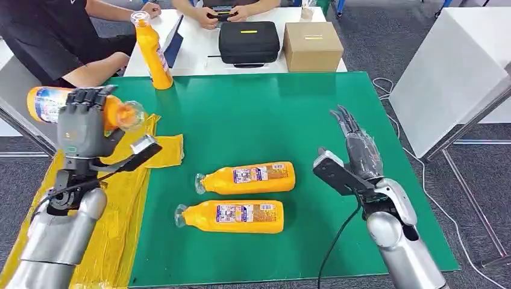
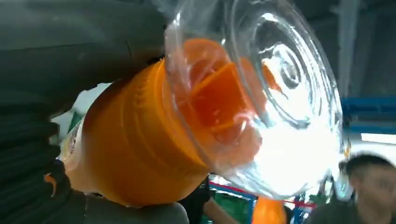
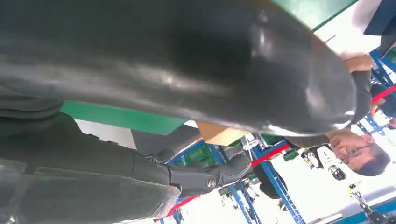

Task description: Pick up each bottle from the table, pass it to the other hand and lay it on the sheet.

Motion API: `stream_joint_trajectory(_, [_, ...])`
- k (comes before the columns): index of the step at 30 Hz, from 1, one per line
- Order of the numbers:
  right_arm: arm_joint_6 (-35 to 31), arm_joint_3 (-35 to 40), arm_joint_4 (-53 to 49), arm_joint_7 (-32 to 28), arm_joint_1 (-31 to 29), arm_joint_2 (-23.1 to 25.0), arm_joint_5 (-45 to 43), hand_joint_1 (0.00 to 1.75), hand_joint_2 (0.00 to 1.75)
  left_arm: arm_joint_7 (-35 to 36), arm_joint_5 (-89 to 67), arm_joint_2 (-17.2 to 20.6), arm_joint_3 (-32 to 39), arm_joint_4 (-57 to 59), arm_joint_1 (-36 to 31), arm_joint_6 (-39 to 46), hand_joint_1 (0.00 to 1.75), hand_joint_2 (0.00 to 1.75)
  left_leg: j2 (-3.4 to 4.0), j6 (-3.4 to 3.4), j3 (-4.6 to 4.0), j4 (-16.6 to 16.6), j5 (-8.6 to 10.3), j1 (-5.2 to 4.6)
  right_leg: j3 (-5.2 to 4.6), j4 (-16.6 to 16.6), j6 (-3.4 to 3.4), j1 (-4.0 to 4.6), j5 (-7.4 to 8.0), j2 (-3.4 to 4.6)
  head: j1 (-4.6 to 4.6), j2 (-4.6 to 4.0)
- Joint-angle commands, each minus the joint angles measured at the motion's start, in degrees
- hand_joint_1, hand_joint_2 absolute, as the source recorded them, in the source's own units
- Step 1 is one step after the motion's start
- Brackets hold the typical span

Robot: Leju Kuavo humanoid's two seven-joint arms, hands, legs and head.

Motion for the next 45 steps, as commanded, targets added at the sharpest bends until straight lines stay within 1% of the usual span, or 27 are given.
stream_joint_trajectory(1, [0.55,-0.94,-0.32,0.31,0.63,0.34,0.32,0.0,0.0,2.0,-3.51,-1.75,-5.75,16.65,-6.33,0.52,1.75,1.75,-0.13,-0.16,0.17,0.03,-0.09,0.06,0.26,-0.02,-0.04,0.06,-0.11,-0.19,0.02,0.0])
stream_joint_trajectory(2, [0.55,-0.94,-0.32,0.31,0.63,0.34,0.32,0.0,0.0,2.0,-3.51,-1.75,-5.75,16.65,-6.33,0.52,1.75,1.75,-0.04,-0.11,0.09,0.01,-0.06,0.02,0.13,-0.02,-0.04,0.03,-0.06,-0.1,0.0,0.0])
stream_joint_trajectory(4, [0.57,-0.93,-0.32,0.3,0.59,0.35,0.32,0.0,0.0,2.0,-3.5,-1.66,-5.69,16.61,-6.43,0.49,1.75,1.75,-0.08,-0.23,0.27,0.09,-0.18,0.06,0.35,0.03,-0.07,0.07,-0.18,-0.19,0.02,0.0])
stream_joint_trajectory(6, [0.57,-0.93,-0.32,0.3,0.59,0.35,0.32,0.0,0.0,2.0,-3.5,-1.66,-5.69,16.61,-6.43,0.49,1.75,1.75,-0.02,-0.12,0.08,0.01,-0.06,-0.02,0.11,-0.01,-0.05,0.0,-0.06,-0.09,0.02,0.0])
stream_joint_trajectory(7, [0.78,-1.02,-0.55,0.22,0.98,0.41,0.5,0.0,0.0,1.77,-4.03,-1.72,-6.1,17.46,-6.55,-0.99,1.75,1.75,-0.04,-0.16,0.14,0.04,-0.09,0.01,0.18,0.01,-0.07,0.03,-0.1,-0.13,0.02,0.0])
stream_joint_trajectory(8, [0.84,-1.07,-0.77,0.16,1.43,0.41,0.61,0.0,0.0,1.96,-4.55,-1.9,-6.38,18.52,-6.58,-1.59,1.75,1.75,0.0,-0.1,0.04,0.01,-0.04,-0.01,0.06,-0.01,-0.04,0.0,-0.03,-0.07,0.0,0.0])
stream_joint_trajectory(9, [0.78,-1.25,-1.4,0.15,2.24,0.45,0.63,0.0,0.0,2.26,-4.68,-2.28,-6.43,20.09,-6.97,-1.46,1.75,1.75,-0.08,-0.21,0.2,0.06,-0.13,0.04,0.26,0.02,-0.08,0.05,-0.14,-0.17,0.0,0.0])
stream_joint_trajectory(10, [0.82,-1.43,-1.83,0.01,2.82,0.63,0.86,0.0,0.0,2.69,-5.13,-2.52,-6.64,21.85,-7.4,-1.18,1.75,1.75,-0.08,-0.15,0.15,0.01,-0.07,0.0,0.18,-0.01,-0.06,0.01,-0.09,-0.17,0.0,0.0])
stream_joint_trajectory(13, [0.74,-1.81,-3.97,-0.83,5.98,1.75,2.44,0.0,0.0,3.08,-5.91,-3.01,-7.15,27.49,-7.42,0.78,1.75,1.75,-0.22,-0.23,0.29,0.04,-0.14,0.05,0.37,-0.01,-0.08,0.07,-0.18,-0.29,0.02,0.0])
stream_joint_trajectory(14, [0.78,-1.44,-4.25,-1.2,6.77,1.58,2.74,0.0,0.0,3.6,-6.32,-3.04,-7.09,29.17,-7.16,0.87,1.75,1.75,-0.17,-0.15,0.22,-0.06,-0.06,-0.01,0.26,-0.07,-0.05,0.01,-0.1,-0.2,0.02,0.0])
stream_joint_trajectory(15, [0.85,-0.87,-3.99,-1.55,7.09,0.72,2.83,0.0,0.0,4.24,-6.84,-2.99,-7.06,30.68,-7.0,1.47,1.75,1.75,-0.15,-0.23,0.37,-0.02,-0.16,0.04,0.43,-0.06,-0.08,0.06,-0.18,-0.21,0.0,0.02])
stream_joint_trajectory(16, [0.85,-0.56,-3.71,-2.04,7.31,-0.08,2.67,0.0,0.0,4.5,-6.89,-2.89,-6.98,31.51,-6.76,1.82,1.75,1.75,-0.06,-0.16,0.28,-0.05,-0.11,0.0,0.3,-0.07,-0.06,0.02,-0.11,-0.12,0.02,0.0])
stream_joint_trajectory(17, [0.39,-0.21,-2.61,-3.05,7.52,-1.84,1.68,0.0,0.0,4.84,-7.04,-2.51,-6.6,33.76,-6.57,2.69,1.75,1.75,-0.02,-0.21,0.41,-0.05,-0.18,0.03,0.44,-0.08,-0.08,0.05,-0.17,-0.11,0.02,0.0])
stream_joint_trajectory(18, [0.13,0.16,-2.06,-3.69,7.52,-2.79,0.99,0.0,0.0,5.39,-7.22,-2.15,-6.23,35.1,-6.54,3.12,1.75,1.75,0.0,-0.13,0.27,-0.08,-0.09,-0.02,0.28,-0.09,-0.04,-0.01,-0.09,-0.07,0.0,0.0])
stream_joint_trajectory(19, [-0.11,0.39,-1.9,-4.32,7.8,-3.55,0.38,0.0,0.0,5.91,-7.27,-1.51,-5.67,36.35,-6.44,3.5,1.75,1.75,0.03,-0.21,0.42,-0.04,-0.19,0.02,0.45,-0.07,-0.07,0.04,-0.17,-0.07,0.02,0.0])
stream_joint_trajectory(22, [-0.34,0.36,-2.13,-4.56,8.19,-3.78,0.1,0.0,0.0,5.83,-6.89,-0.75,-5.08,36.99,-5.99,4.01,1.75,1.75,0.13,-0.26,0.48,-0.02,-0.24,0.06,0.5,-0.08,-0.08,0.07,-0.17,0.0,0.02,0.0])
stream_joint_trajectory(25, [-0.42,0.95,-2.72,-5.03,8.42,-4.45,-0.4,0.0,0.0,6.67,-6.3,-0.05,-3.58,37.41,-4.7,4.17,1.75,1.75,0.12,-0.17,0.24,-0.02,-0.14,0.02,0.26,-0.06,-0.06,0.03,-0.08,0.05,0.02,0.0])
stream_joint_trajectory(26, [-0.44,1.22,-2.67,-5.04,8.41,-4.5,-0.4,0.0,0.0,6.64,-6.07,0.0,-3.15,37.56,-4.22,4.36,1.75,1.75,0.22,-0.22,0.32,-0.02,-0.2,0.03,0.32,-0.04,-0.08,0.04,-0.11,0.13,0.02,0.0])
stream_joint_trajectory(31, [0.13,2.59,-0.7,-4.86,6.05,-5.94,-1.59,0.0,0.0,6.41,-5.89,0.21,-2.15,39.21,-4.73,4.67,1.75,1.75,0.2,-0.21,0.27,0.01,-0.19,0.04,0.27,-0.02,-0.08,0.04,-0.1,0.12,0.0,0.0])
stream_joint_trajectory(33, [0.03,2.66,-1.42,-4.76,7.06,-6.84,-1.83,0.0,0.0,6.52,-5.81,0.16,-1.82,39.62,-4.55,4.55,1.75,1.75,0.15,-0.14,0.13,0.0,-0.12,0.02,0.15,-0.04,-0.06,0.02,-0.04,0.08,0.02,0.02])
stream_joint_trajectory(36, [-0.36,2.39,-2.78,-4.82,8.98,-7.89,-2.1,0.0,0.0,6.77,-5.78,0.38,-1.53,39.78,-4.18,4.79,1.75,1.75,0.09,-0.2,0.26,0.01,-0.18,0.04,0.31,-0.03,-0.07,0.04,-0.12,0.03,0.02,0.0])
stream_joint_trajectory(38, [-0.59,2.5,-3.44,-4.85,9.75,-7.86,-2.2,0.0,0.0,6.85,-5.61,0.42,-1.08,39.92,-3.99,4.77,1.75,1.75,0.03,-0.1,0.09,-0.04,-0.08,-0.03,0.12,-0.04,-0.03,-0.02,-0.05,0.01,0.02,0.0])
stream_joint_trajectory(40, [-0.73,2.71,-3.58,-5.0,10.3,-7.9,-2.3,0.0,0.0,7.25,-5.55,0.48,-0.7,39.86,-3.45,4.84,1.75,1.75,0.08,-0.25,0.37,0.02,-0.25,0.07,0.41,-0.03,-0.09,0.07,-0.19,0.02,0.02,0.0])
stream_joint_trajectory(42, [-0.85,3.15,-3.52,-5.13,10.62,-7.52,-2.36,0.0,0.0,7.27,-5.67,0.5,-0.37,39.06,-2.53,5.09,1.75,1.75,0.1,-0.16,0.19,-0.04,-0.13,0.01,0.21,-0.05,-0.06,0.01,-0.08,0.06,0.02,0.0])
stream_joint_trajectory(45, [-0.85,4.34,-2.81,-5.18,9.74,-6.6,-2.3,0.0,0.0,7.32,-5.98,0.23,0.06,37.8,-1.49,5.04,1.75,1.75,0.09,-0.21,0.28,-0.03,-0.18,0.03,0.31,-0.04,-0.08,0.03,-0.13,0.03,0.0,0.0])
